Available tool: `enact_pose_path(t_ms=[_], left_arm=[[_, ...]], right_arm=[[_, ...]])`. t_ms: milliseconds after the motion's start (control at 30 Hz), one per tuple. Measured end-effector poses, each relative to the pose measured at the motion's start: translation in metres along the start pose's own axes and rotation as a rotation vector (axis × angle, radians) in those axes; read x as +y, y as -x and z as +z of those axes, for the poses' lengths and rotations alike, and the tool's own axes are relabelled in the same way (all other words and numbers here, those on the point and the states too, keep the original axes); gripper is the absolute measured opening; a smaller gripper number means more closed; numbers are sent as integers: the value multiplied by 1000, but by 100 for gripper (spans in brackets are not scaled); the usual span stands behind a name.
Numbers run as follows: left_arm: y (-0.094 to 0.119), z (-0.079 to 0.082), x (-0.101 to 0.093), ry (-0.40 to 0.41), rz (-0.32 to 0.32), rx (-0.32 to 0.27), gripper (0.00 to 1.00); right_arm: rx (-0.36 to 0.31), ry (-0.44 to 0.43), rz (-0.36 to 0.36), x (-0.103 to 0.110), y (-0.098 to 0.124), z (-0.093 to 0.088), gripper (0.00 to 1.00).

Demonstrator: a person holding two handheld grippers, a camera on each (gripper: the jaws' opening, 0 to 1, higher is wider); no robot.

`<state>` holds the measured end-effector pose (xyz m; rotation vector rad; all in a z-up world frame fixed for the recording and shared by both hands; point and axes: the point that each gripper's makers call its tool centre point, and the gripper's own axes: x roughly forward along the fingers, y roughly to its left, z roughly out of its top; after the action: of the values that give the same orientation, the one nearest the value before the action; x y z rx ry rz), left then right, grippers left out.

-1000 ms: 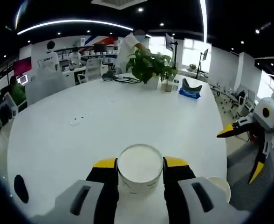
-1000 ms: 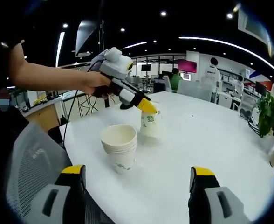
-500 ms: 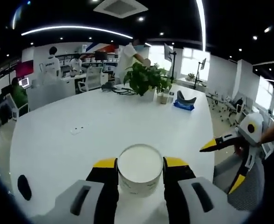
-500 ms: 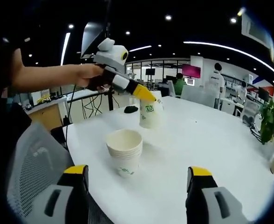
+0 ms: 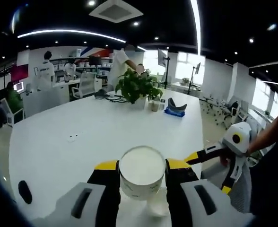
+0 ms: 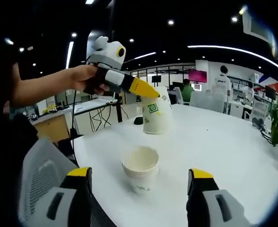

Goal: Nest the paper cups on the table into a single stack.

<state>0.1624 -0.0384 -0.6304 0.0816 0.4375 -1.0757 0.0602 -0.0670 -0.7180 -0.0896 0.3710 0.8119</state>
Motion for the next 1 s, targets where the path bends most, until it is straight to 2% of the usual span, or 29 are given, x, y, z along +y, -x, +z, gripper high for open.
enact_pose_path(t_ms=[167, 433, 600, 667, 767, 1000], left_arm=[[4, -1, -17, 13, -50, 0, 35], [5, -4, -28, 82, -86, -24, 35], [7, -4, -42, 79, -127, -34, 35], [7, -5, -44, 91, -143, -37, 35], [7, -9, -44, 103, -151, -35, 35], [8, -19, -44, 121, -158, -21, 35]], right_arm=[[-26, -22, 29, 9, -6, 11, 77], [-51, -85, 51, 12, -10, 16, 76], [-83, -104, 58, 14, -9, 24, 73], [-93, -114, 60, 15, -9, 26, 70], [-104, -110, 57, 15, -7, 29, 55], [-103, -141, 62, 15, -5, 28, 55]])
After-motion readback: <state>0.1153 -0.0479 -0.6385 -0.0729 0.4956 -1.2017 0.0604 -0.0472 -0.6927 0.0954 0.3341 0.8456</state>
